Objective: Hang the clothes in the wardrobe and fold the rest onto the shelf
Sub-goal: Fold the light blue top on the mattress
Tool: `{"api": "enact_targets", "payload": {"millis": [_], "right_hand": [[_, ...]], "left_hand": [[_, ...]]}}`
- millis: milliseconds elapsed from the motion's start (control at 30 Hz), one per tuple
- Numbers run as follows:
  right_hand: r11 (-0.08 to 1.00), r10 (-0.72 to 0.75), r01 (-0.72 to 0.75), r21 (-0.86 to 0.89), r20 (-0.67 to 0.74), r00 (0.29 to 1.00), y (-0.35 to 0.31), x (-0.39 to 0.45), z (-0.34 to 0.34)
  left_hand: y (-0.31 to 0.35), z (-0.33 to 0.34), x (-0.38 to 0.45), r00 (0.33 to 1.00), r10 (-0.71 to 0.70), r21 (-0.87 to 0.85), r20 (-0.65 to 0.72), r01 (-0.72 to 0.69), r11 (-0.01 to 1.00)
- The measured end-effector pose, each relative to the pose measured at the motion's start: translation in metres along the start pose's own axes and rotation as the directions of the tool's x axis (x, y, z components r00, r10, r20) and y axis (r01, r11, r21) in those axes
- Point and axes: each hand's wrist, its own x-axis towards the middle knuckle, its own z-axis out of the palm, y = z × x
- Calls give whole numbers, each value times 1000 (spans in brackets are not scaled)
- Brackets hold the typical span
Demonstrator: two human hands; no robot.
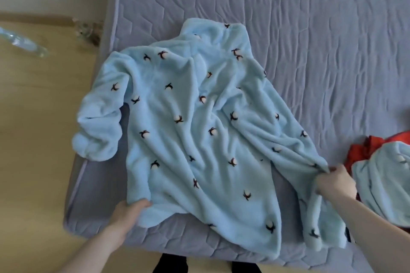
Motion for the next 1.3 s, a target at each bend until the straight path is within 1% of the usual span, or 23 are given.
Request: {"api": "enact_targets", "payload": {"millis": [67, 100, 200, 233, 267, 300, 333, 367, 433, 500, 533, 600, 733, 800, 867, 900, 967, 1033, 1100, 1167, 1233, 1267, 1300], "right_hand": [[991, -26, 51, 126, -190, 982, -8, 16, -31], [983, -43, 85, 165, -242, 969, -12, 25, -46], [977, -122, 156, 147, -222, 967, -28, 33, -67], [973, -168, 194, 123, -193, 967, -30, 26, -62], [969, -208, 225, 101, -156, 966, -30, 16, -53], [967, -232, 239, 84, -85, 969, -26, 4, -38], [972, -227, 224, 66, 32, 973, -21, -12, -22], [981, -193, 189, 44, 177, 965, -14, -27, -4], [993, -101, 118, -15, 418, 903, 1, -57, 31], [989, -88, 140, -56, 537, 839, 21, -81, 65], [981, -105, 177, -76, 556, 825, 34, -93, 79], [969, -127, 223, -103, 566, 815, 56, -113, 102], [956, -15, 192, -221, 618, 786, 86, -132, 109], [936, 2, 212, -282, 606, 796, 88, -126, 100], [948, -56, 213, -235, 535, 843, 79, -113, 83], [961, -110, 213, -178, 461, 881, 71, -104, 71], [975, -209, 221, -31, 214, 954, 54, -81, 43], [970, -233, 234, 65, -18, 972, 39, -51, 16], [977, -171, 184, 108, -121, 978, 30, -17, -6], [984, -127, 139, 112, -106, 986, 26, 12, -21], [990, -119, 120, 69, -28, 993, 28, 33, -27], [993, -107, 106, 42, 14, 994, 30, 40, -27], [996, -92, 92, 13, 50, 994, 33, 46, -26]], "left_hand": [[-1, -15, -9, 997, -75, 1, -35, 75, 997], [-4, -24, -14, 993, -114, 25, -44, 115, 993], [-12, -44, -27, 982, -169, 218, -81, 183, 959], [-17, -47, -29, 985, -135, 355, -106, 165, 920], [-21, -48, -30, 989, -51, 509, -136, 114, 853], [-26, -46, -31, 980, 107, 641, -169, 27, 767], [-29, -39, -33, 941, 289, 723, -176, -76, 687], [-31, -29, -36, 881, 451, 768, -147, -185, 613], [-28, -2, -47, 769, 637, 812, 53, -404, 420], [-30, 27, -50, 673, 672, 782, 309, -582, 223], [-30, 40, -52, 645, 648, 767, 406, -626, 143], [-34, 63, -52, 639, 575, 771, 511, -637, 23], [-35, 87, -53, 666, 491, 809, 561, -567, -156], [-34, 93, -50, 692, 373, 783, 619, -583, -217], [-27, 96, -48, 716, 265, 763, 646, -596, -250], [-23, 97, -50, 721, 242, 759, 649, -596, -263], [-11, 101, -57, 715, 220, 747, 664, -614, -256], [1, 108, -64, 658, 297, 719, 692, -664, -205], [14, 121, -73, 551, 432, 667, 714, -724, -177], [22, 139, -85, 443, 522, 602, 729, -778, -180], [24, 164, -100, 350, 523, 515, 777, -832, -208], [22, 179, -108, 321, 498, 474, 806, -854, -216], [18, 194, -116, 319, 465, 450, 826, -870, -202]]}}
